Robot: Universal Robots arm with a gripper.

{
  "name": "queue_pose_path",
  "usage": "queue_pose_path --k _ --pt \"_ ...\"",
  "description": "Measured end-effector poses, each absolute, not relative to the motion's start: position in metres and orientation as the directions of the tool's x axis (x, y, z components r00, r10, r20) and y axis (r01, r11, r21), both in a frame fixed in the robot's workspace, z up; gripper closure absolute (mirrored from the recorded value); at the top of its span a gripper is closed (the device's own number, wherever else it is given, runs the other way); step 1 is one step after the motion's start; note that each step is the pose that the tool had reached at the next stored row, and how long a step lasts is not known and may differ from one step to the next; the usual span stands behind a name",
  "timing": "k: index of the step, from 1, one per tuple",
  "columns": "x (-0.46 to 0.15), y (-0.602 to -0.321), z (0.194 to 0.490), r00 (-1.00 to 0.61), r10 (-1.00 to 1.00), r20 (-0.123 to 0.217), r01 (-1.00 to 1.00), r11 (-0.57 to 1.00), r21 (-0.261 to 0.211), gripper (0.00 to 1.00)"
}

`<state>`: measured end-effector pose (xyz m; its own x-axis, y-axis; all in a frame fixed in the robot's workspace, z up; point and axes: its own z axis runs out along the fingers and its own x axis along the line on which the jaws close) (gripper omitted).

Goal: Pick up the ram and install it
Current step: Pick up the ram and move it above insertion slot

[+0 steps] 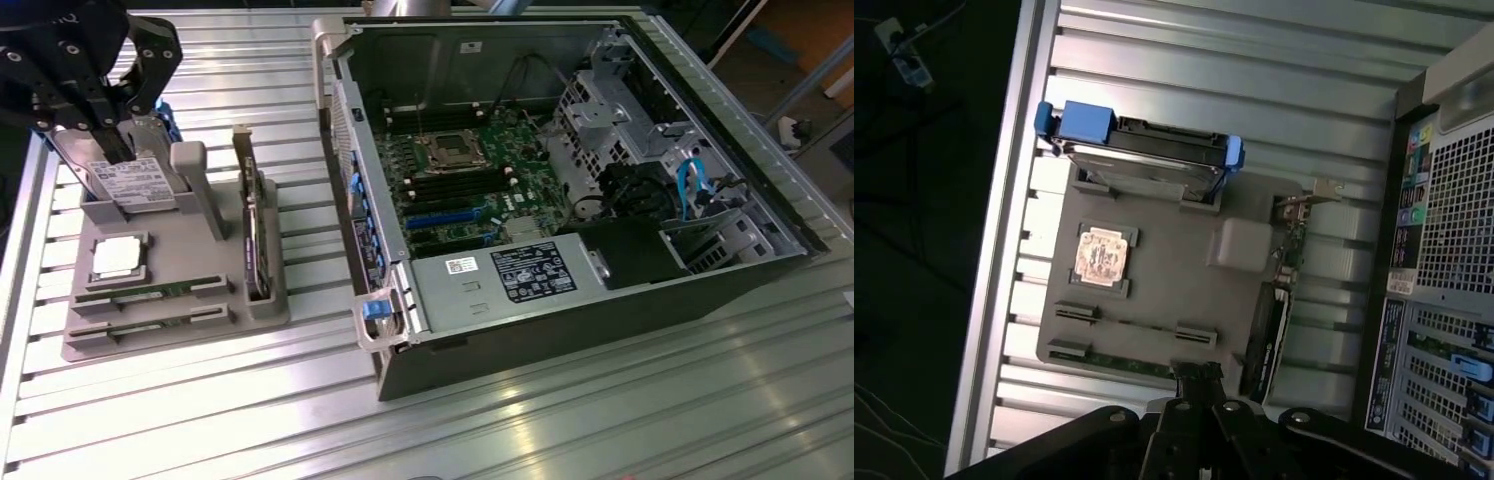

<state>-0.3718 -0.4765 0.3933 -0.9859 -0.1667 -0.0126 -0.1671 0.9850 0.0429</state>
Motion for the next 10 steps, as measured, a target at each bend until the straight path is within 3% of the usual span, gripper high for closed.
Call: queue_pose_path --k 10 --pt "-0.3718 -0.4772 0.3933 -0.972 -0.234 -0.013 -0.234 0.971 0.043 0.89"
